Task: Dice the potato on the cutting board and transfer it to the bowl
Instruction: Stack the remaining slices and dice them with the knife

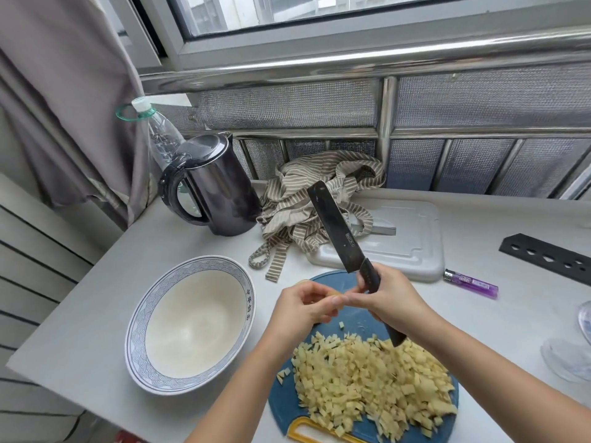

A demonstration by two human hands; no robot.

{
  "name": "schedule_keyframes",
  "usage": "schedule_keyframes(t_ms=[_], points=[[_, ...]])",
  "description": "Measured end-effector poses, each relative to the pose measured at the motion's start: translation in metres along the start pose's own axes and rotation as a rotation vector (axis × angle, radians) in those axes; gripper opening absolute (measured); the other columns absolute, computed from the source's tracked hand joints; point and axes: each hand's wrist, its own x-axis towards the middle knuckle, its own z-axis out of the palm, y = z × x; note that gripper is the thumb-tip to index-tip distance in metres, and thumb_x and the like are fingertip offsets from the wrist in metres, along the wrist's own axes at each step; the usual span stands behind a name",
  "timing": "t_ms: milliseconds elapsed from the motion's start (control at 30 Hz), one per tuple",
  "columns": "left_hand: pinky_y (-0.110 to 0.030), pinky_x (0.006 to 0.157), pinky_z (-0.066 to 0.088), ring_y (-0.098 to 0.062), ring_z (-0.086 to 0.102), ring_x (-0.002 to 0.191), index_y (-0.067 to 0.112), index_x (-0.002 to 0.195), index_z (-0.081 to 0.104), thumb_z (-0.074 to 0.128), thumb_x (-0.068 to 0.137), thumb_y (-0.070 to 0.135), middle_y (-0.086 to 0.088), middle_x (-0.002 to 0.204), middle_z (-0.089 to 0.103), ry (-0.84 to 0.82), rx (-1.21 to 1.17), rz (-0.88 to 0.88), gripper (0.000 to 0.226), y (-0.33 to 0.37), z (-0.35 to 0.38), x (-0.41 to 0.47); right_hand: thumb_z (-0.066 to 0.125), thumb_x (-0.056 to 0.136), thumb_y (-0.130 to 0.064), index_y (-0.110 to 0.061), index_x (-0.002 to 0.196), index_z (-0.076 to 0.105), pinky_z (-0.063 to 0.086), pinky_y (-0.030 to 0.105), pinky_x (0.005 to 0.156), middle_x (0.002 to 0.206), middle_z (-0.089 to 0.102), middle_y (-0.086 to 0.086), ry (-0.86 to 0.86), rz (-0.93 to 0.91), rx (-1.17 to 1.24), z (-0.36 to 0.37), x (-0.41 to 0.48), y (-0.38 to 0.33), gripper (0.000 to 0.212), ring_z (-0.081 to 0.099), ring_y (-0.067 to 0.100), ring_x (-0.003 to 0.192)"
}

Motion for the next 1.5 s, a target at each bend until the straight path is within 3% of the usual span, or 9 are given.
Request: schedule_keyframes(t_ms=[100,200,300,700,767,867,1000,1200,1500], points=[[-0.021,0.066,0.053,-0.012,0.065,0.067,0.01,0.086,0.069,0.075,0.082,0.01,-0.005,0.076,0.07,0.193,0.07,0.015,0.007,-0.005,-0.01,0.006,0.082,0.075,-0.021,-0.011,0.073,0.047,0.036,0.021,0.041,0.056,0.058,-0.002,0.045,-0.014,-0.131,-0.003,0.003,0.007,0.037,0.042,0.009,0.039],[-0.009,0.06,0.045,-0.007,0.062,0.07,0.015,0.086,0.07,0.076,0.081,0.014,0.0,0.078,0.068,0.323,0.339,0.071,0.008,-0.015,-0.023,0.015,0.076,0.081,-0.029,-0.009,0.074,0.054,0.04,0.023,0.044,0.067,0.069,0.002,0.023,0.007,-0.268,-0.018,0.001,0.018,0.031,0.046,0.009,0.043],[-0.006,0.06,0.04,-0.002,0.058,0.072,0.02,0.085,0.071,0.075,0.082,0.022,0.009,0.077,0.066,0.31,0.508,0.064,0.006,-0.026,-0.027,0.018,0.073,0.083,-0.035,-0.01,0.078,0.059,0.041,0.025,0.047,0.073,0.072,0.002,-0.012,0.056,-0.392,-0.036,-0.003,0.032,0.03,0.048,0.004,0.043],[-0.012,0.059,0.037,-0.005,0.053,0.069,0.023,0.096,0.066,0.076,0.082,0.027,0.009,0.09,0.064,0.373,0.532,0.08,0.017,-0.034,-0.028,0.019,0.07,0.085,-0.037,-0.004,0.085,0.064,0.038,0.017,0.045,0.074,0.073,0.0,0.015,0.098,-0.45,-0.054,-0.008,0.048,0.034,0.052,-0.003,0.043],[-0.018,0.075,0.041,-0.013,0.057,0.093,0.024,0.112,0.061,0.075,0.082,0.033,0.006,0.109,0.06,0.36,0.589,0.086,0.034,-0.036,-0.028,0.019,0.07,0.085,-0.038,-0.004,0.086,0.063,0.04,0.02,0.046,0.076,0.073,0.001,0.016,0.103,-0.441,-0.053,-0.007,0.05,0.035,0.052,-0.002,0.044],[-0.029,0.105,0.032,-0.018,0.037,0.129,0.021,0.142,0.037,0.079,0.075,0.044,0.0,0.138,0.04,0.287,0.765,0.051,0.082,-0.037,-0.026,0.021,0.07,0.085,-0.037,-0.003,0.087,0.064,0.041,0.018,0.045,0.078,0.073,0.002,0.011,0.104,-0.439,-0.053,-0.007,0.05,0.034,0.053,-0.003,0.045],[-0.035,0.113,0.027,-0.025,0.027,0.139,0.013,0.153,0.015,0.086,0.066,0.043,-0.008,0.152,0.028,0.142,0.874,-0.085,0.116,-0.034,-0.022,0.036,0.07,0.086,-0.035,-0.003,0.087,0.064,0.041,0.017,0.046,0.076,0.073,-0.002,0.007,0.109,-0.43,-0.054,-0.009,0.049,0.032,0.057,-0.005,0.047],[-0.032,0.11,0.027,-0.025,0.026,0.136,0.008,0.149,0.024,0.085,0.067,0.042,-0.01,0.146,0.029,0.051,0.986,-0.131,0.108,-0.041,-0.023,0.046,0.07,0.086,-0.034,-0.006,0.083,0.063,0.036,0.013,0.043,0.074,0.073,-0.004,0.013,0.1,-0.435,-0.059,-0.009,0.053,0.03,0.054,-0.005,0.043],[-0.02,0.101,0.032,-0.014,0.036,0.126,0.02,0.142,0.037,0.084,0.066,0.026,0.003,0.133,0.037,-0.24,1.018,0.077,0.09,-0.033,-0.01,0.061,0.069,0.085,-0.043,-0.014,0.071,0.061,0.041,0.021,0.049,0.064,0.07,-0.003,0.023,0.138,-0.555,-0.09,-0.01,0.076,0.033,0.056,0.004,0.048]])
